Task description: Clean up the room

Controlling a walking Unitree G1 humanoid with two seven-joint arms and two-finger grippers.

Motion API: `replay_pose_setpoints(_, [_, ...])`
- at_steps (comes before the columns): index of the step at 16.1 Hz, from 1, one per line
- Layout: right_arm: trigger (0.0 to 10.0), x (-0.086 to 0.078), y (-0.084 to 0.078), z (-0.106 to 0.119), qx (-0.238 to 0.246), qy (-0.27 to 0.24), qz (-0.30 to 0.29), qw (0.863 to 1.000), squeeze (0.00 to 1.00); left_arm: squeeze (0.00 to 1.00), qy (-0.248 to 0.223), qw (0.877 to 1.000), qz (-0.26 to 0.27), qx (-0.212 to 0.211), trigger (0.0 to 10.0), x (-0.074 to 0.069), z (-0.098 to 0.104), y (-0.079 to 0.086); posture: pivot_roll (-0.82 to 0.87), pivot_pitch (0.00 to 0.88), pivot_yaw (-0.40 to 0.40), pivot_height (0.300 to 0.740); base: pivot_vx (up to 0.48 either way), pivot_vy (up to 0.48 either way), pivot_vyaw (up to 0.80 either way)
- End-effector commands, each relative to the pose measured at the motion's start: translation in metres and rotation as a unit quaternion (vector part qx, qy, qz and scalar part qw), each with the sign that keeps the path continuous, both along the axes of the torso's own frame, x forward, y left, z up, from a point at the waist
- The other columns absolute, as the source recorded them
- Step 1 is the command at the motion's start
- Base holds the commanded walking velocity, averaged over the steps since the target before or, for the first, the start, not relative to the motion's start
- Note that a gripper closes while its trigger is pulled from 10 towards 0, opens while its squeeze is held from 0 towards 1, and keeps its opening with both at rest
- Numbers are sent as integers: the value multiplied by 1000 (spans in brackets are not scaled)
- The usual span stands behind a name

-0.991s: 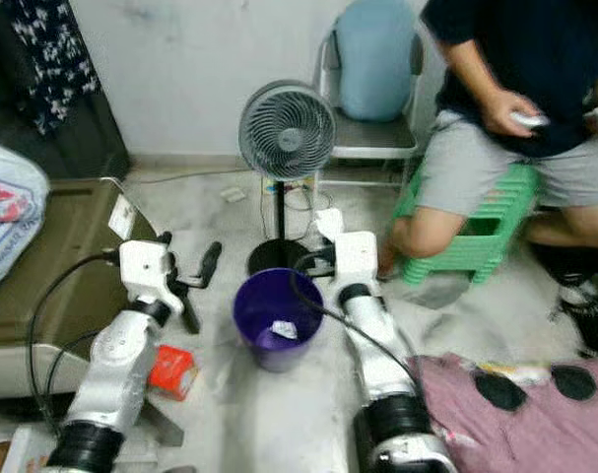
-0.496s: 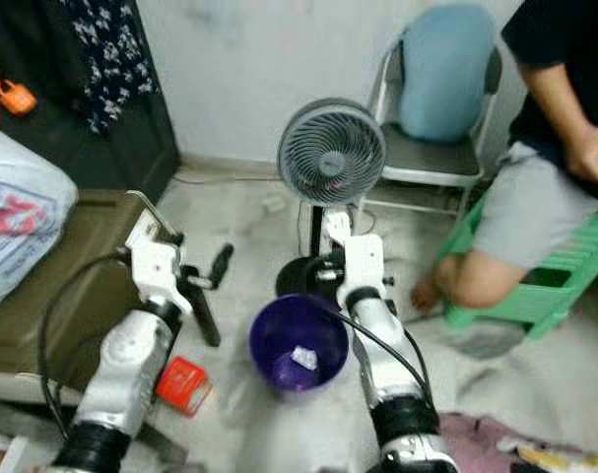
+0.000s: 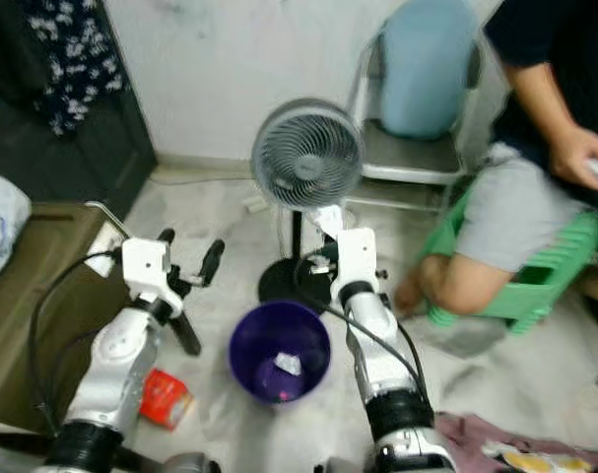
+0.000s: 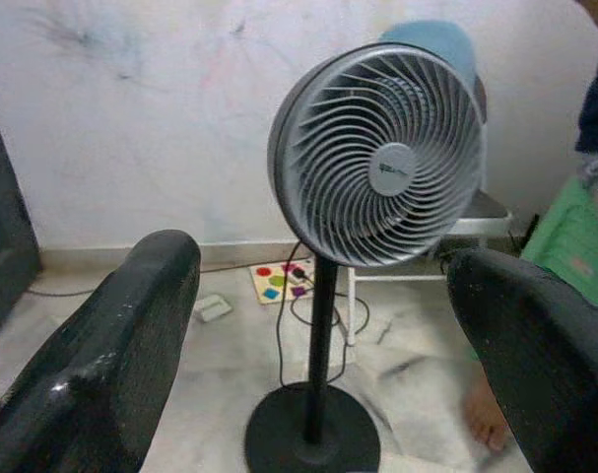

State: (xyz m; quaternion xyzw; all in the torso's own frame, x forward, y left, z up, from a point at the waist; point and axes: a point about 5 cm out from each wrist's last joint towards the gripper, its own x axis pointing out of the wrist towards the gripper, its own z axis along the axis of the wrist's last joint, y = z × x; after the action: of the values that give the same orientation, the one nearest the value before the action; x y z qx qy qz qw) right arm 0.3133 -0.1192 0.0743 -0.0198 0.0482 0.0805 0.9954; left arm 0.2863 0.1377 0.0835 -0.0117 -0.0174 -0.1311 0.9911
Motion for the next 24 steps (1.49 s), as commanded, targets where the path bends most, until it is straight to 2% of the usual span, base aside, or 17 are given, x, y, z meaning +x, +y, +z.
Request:
replay_pose_setpoints(1, [10000,2,8,2,-1,-2,8,1000,0,0,-21,1000,-6,17,10000,-1,8,6,95,0,-19,740,0,0,0])
replay_pose_setpoints(5, [10000,6,7,-6,0,37,-8,999,0,0,-33,996,-61,59,10000,-12,11,6,127,0,-38,740,0,0,0])
replay_pose_setpoints(8, [10000,6,7,-23,15,105,-43,993,0,0,-20,993,-78,82,10000,-28,8,22,170,0,-38,740,0,0,0])
replay_pose_setpoints(9, [10000,6,6,-29,34,129,-69,989,0,0,-17,991,-89,97,10000,-32,7,27,177,0,-38,740,0,0,0])
replay_pose_setpoints(10, [10000,6,7,-30,38,136,-75,987,0,0,-18,990,-97,105,10000,-33,8,28,181,0,-38,740,0,0,0])
replay_pose_setpoints(13, [10000,8,12,-29,36,135,-69,988,0,0,-17,989,-102,103,10000,-35,12,30,177,0,-34,740,0,0,0])
replay_pose_setpoints(17, [10000,9,7,-31,38,138,-80,987,0,0,-26,988,-115,97,10000,-34,14,18,170,0,-22,740,0,0,0])
replay_pose_setpoints(24, [10000,11,8,-31,45,136,-88,986,0,0,-29,989,-119,86,10000,-29,17,11,161,0,-7,740,0,0,0])
